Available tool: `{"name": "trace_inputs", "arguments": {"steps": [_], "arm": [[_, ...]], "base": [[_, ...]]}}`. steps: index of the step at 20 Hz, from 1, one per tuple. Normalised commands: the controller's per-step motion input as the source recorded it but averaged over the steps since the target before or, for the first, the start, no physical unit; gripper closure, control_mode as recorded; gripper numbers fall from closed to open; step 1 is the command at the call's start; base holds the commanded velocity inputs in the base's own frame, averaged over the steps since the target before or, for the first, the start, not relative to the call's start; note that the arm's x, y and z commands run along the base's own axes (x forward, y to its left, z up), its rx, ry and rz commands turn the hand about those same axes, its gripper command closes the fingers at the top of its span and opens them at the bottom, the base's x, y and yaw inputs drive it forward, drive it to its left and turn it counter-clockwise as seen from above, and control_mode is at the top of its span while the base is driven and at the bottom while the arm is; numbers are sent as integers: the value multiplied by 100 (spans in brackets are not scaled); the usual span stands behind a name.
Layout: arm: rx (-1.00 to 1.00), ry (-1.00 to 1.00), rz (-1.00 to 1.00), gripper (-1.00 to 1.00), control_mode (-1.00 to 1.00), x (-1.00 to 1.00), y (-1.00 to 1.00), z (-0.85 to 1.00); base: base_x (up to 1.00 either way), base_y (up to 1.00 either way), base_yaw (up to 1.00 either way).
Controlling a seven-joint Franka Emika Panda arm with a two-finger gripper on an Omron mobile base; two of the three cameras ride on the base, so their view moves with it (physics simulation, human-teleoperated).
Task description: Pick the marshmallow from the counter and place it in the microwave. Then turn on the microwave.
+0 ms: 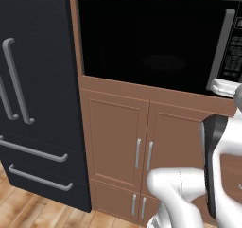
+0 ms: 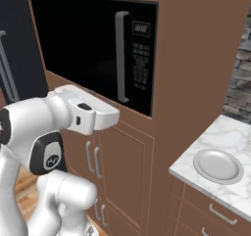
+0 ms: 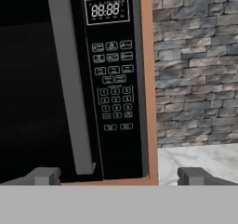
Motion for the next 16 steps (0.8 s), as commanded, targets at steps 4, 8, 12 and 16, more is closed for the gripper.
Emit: {"name": "trace_inputs", "arguments": {"steps": [4,8,12,16], "arm": [[-1,-4,0,-100,-100,13,-18,-21],[-3,-4,0,-100,-100,22,-1,-23],[0,-2,0,-100,-100,22,0,-7],[0,0,0,-100,-100,22,-2,0]], "base": [[0,0,0],[0,0,0],[0,0,0],[0,0,0]]}}
